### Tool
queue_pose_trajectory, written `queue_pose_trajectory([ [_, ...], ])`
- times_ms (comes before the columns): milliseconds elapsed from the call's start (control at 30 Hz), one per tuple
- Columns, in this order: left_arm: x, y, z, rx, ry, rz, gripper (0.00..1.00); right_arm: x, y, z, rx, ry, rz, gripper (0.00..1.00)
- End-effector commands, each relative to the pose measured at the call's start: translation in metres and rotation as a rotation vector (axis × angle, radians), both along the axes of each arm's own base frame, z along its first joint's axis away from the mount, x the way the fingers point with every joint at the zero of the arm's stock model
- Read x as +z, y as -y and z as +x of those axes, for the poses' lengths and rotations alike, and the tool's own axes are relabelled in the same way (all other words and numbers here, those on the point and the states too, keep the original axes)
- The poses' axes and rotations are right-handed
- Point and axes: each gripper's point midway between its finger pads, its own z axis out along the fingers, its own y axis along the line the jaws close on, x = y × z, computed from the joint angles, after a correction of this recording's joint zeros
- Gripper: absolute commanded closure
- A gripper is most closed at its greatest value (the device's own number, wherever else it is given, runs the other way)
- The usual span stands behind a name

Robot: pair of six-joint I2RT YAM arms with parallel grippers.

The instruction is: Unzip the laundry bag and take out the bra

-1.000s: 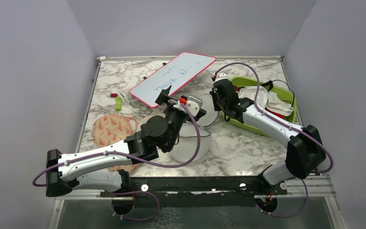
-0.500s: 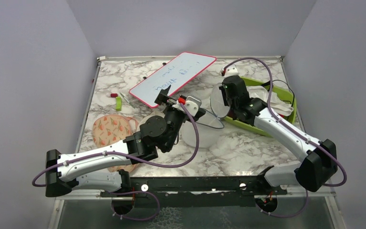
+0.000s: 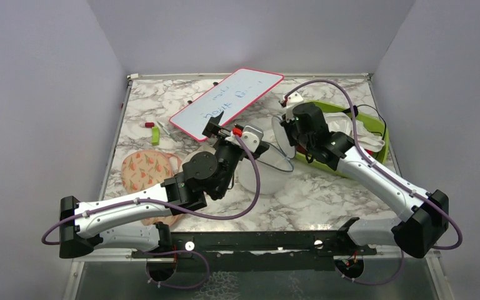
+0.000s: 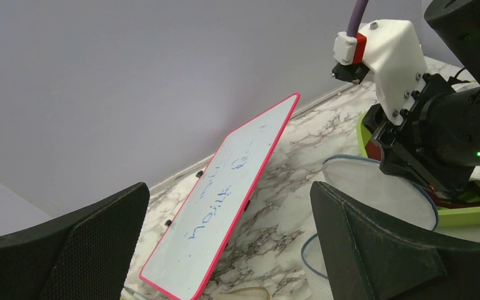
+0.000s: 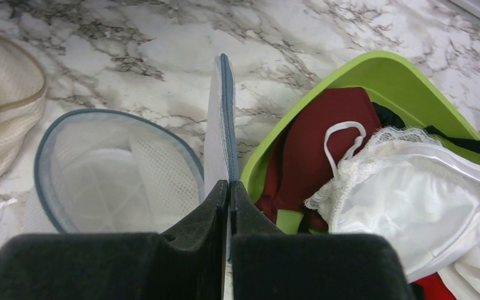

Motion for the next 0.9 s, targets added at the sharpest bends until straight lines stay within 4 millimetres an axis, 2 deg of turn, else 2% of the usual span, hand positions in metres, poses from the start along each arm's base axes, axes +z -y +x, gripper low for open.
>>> queue_pose_trajectory([
  [0,0.009,0.000,-0.002,-0.018,0.007,-0.029,0.02,0.003,-0.017,-0.018,0.124,-0.021,0.016,0.99],
  [367,0.009,0.001,-0.001,-0.020,0.007,-0.030,0.02,-0.024,-0.047,-0.060,0.290,-0.136,0.048,0.99],
  [867,0.008,0.003,-0.002,-0.025,0.003,-0.028,0.02,-0.047,-0.090,-0.083,0.404,-0.249,0.191,0.99],
])
